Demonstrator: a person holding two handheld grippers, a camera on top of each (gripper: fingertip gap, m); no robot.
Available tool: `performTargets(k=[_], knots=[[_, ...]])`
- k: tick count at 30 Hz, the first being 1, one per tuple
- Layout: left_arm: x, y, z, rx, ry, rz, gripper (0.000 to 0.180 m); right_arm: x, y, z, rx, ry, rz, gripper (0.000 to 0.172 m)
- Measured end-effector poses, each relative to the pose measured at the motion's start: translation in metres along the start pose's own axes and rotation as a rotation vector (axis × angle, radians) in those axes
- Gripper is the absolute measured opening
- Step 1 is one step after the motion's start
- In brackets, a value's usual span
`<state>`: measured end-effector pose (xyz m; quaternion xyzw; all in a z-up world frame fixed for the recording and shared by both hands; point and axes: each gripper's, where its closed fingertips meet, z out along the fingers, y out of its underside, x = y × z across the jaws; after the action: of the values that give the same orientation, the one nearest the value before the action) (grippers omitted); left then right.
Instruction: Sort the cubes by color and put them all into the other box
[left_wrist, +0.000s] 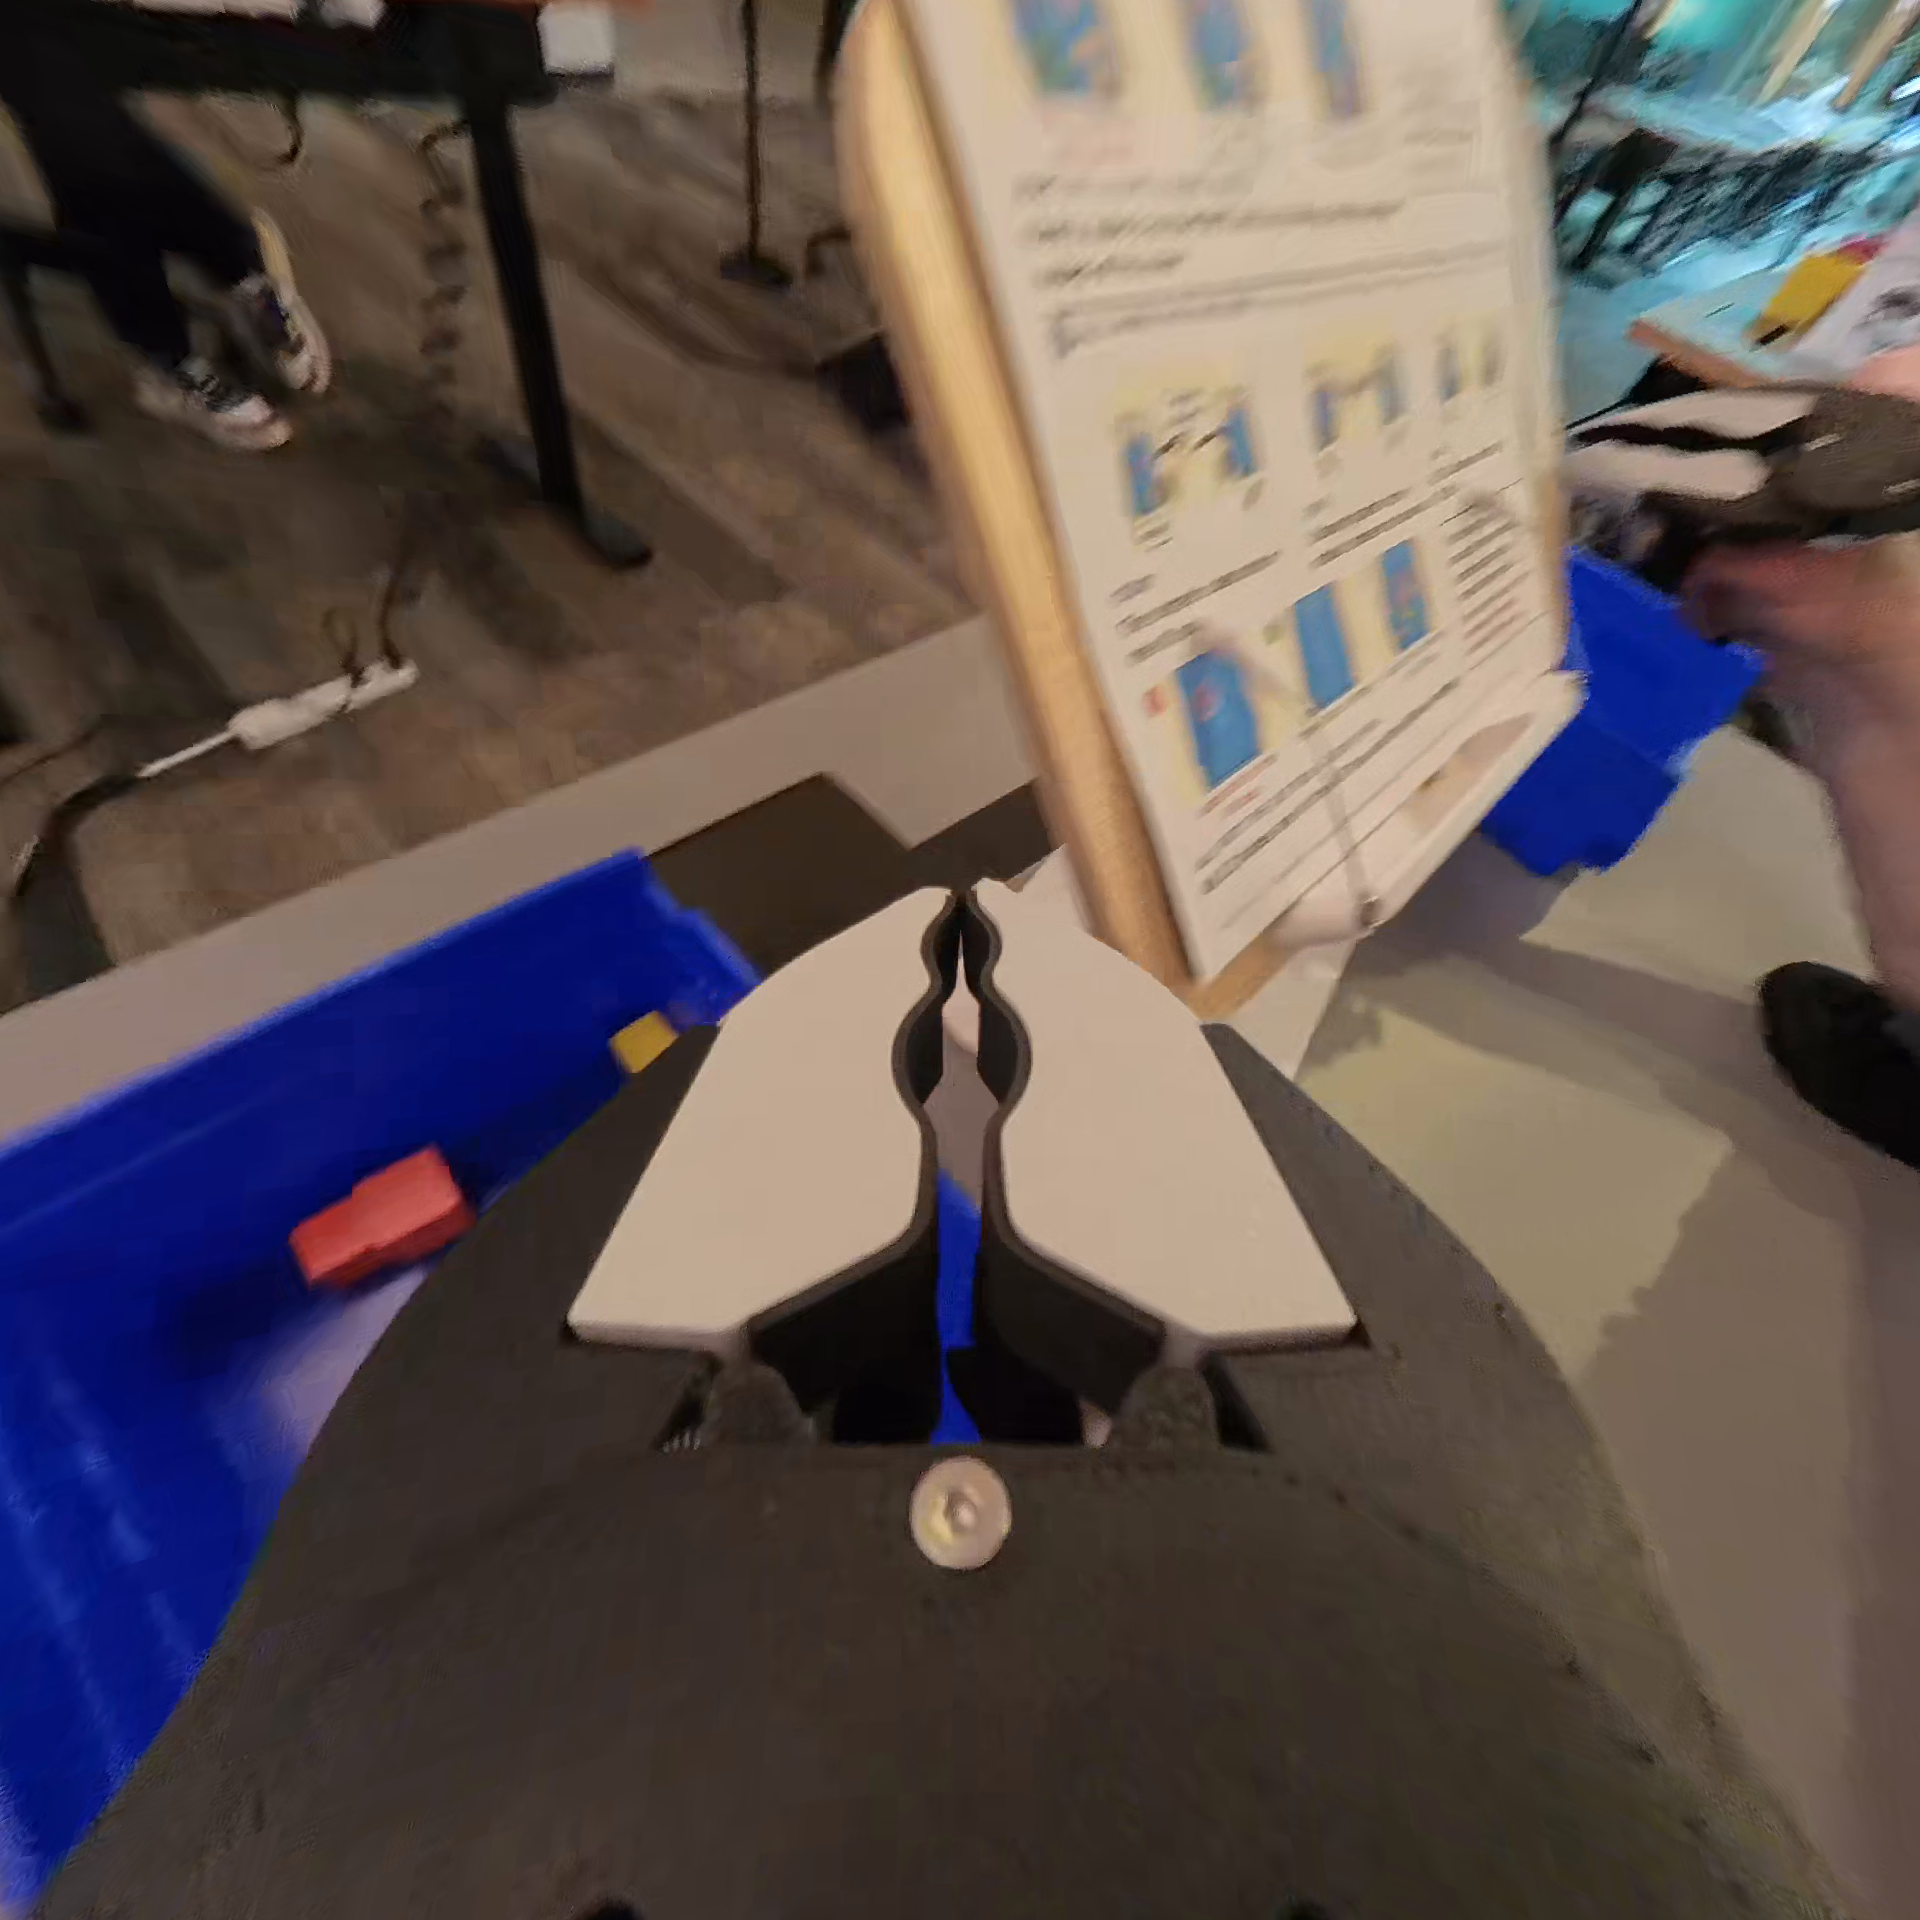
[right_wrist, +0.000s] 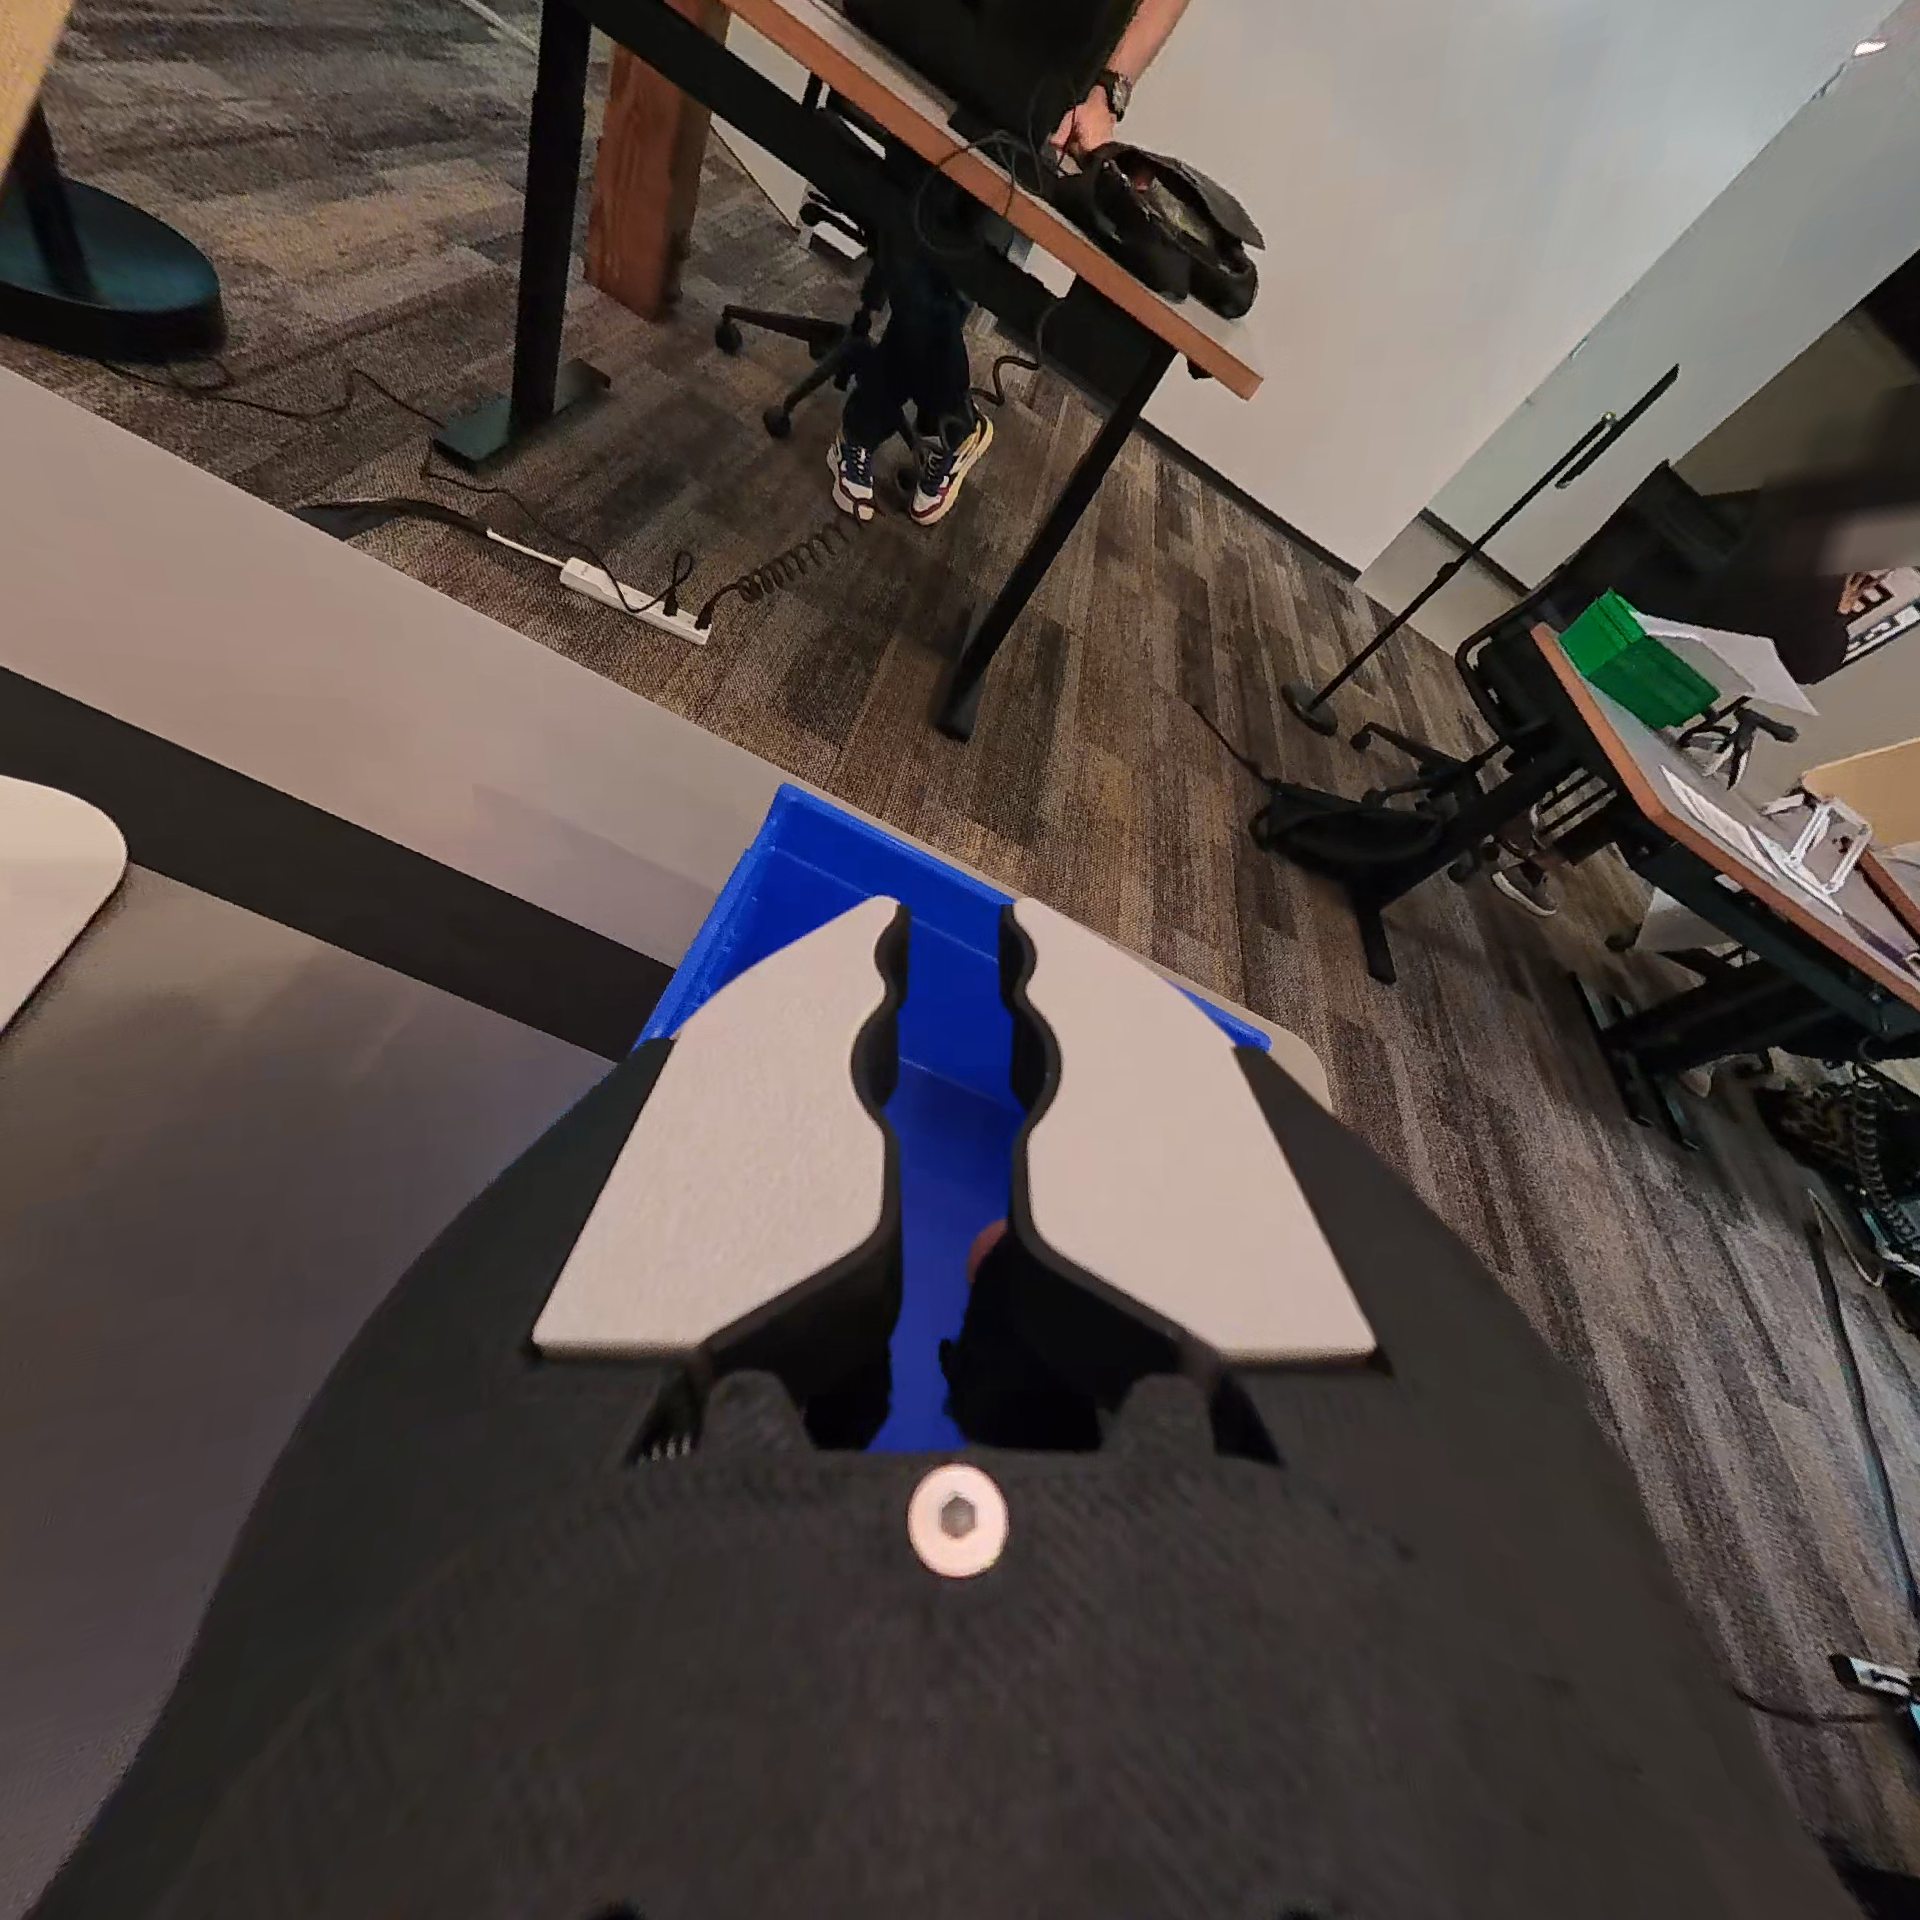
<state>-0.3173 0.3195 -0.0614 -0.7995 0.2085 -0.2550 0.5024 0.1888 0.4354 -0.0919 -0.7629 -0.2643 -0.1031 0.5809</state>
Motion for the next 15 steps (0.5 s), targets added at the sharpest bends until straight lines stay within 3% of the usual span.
performTargets(k=[4,6,11,15], knots=[[-0.052,0.037,0.001,-0.167,-0.225,-0.001,0.005,-0.007,0.002,0.001,-0.003,-0.009,0.011,0.016],[-0.062,0.055,0.012,-0.223,-0.206,-0.023,0.009,-0.013,0.002,0.002,-0.005,-0.017,0.010,0.016],[-0.105,0.112,0.035,-0.413,-0.321,-0.113,0.024,-0.023,0.004,0.005,-0.015,-0.033,-0.009,0.015],[-0.123,0.138,0.050,-0.450,-0.387,-0.211,0.015,-0.028,0.006,0.007,-0.021,-0.051,-0.014,0.015]])
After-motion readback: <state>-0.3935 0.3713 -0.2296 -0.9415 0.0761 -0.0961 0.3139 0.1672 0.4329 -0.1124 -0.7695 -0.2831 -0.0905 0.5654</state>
